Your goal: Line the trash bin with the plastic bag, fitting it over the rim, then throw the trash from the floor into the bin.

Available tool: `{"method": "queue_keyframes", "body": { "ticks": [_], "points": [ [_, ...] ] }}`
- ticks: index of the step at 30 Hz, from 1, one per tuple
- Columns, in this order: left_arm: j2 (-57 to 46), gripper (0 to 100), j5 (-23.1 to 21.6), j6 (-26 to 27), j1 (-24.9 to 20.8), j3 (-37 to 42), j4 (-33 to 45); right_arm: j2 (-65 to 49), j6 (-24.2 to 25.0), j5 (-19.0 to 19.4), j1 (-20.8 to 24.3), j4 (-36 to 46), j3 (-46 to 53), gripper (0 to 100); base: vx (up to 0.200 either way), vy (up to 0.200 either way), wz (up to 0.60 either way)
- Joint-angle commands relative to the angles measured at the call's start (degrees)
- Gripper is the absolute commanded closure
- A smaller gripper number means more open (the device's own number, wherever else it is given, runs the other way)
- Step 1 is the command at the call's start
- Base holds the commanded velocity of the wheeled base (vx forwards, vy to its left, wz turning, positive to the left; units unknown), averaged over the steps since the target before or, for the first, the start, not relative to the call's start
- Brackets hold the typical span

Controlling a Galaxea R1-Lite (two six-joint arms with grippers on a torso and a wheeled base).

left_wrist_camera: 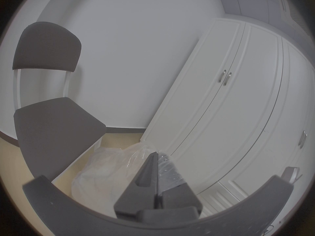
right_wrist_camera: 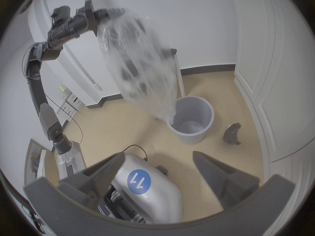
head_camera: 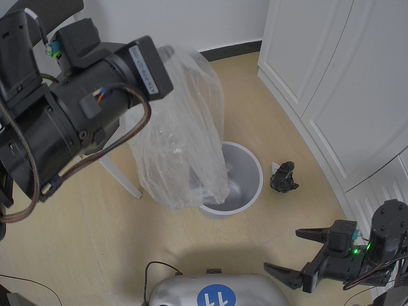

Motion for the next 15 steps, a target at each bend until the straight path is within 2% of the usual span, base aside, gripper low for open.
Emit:
{"method": "queue_keyframes", "body": {
  "ticks": [1,6,10,11,12,15],
  "points": [
    [0.1,100,0.1,-0.1,0.0,-2.7,0.3,9.7,3.6,-1.7,2.0,-4.7,0.6,0,0.000,0.000,0.00],
    [-0.1,100,0.2,-0.7,-0.2,-3.0,0.2,17.8,6.7,-6.3,2.3,-13.1,0.0,0,0.000,0.000,0.00],
    [-0.3,100,0.2,-1.3,-0.6,-3.9,0.2,29.0,9.1,-11.7,1.8,-26.2,-1.6,0,0.000,0.000,0.00],
    [-0.3,100,0.2,-1.3,-0.6,-3.9,0.2,29.0,9.1,-11.7,1.8,-26.2,-1.6,0,0.000,0.000,0.00],
    [-0.4,100,0.2,-1.4,-1.3,-4.0,0.2,33.5,9.9,-12.8,1.5,-32.9,-2.5,0,0.000,0.000,0.00],
    [-0.5,100,0.3,-1.6,-2.1,-4.0,-0.1,39.4,10.6,-13.5,0.7,-40.3,-4.0,0,0.000,0.000,0.00]
  ]
}}
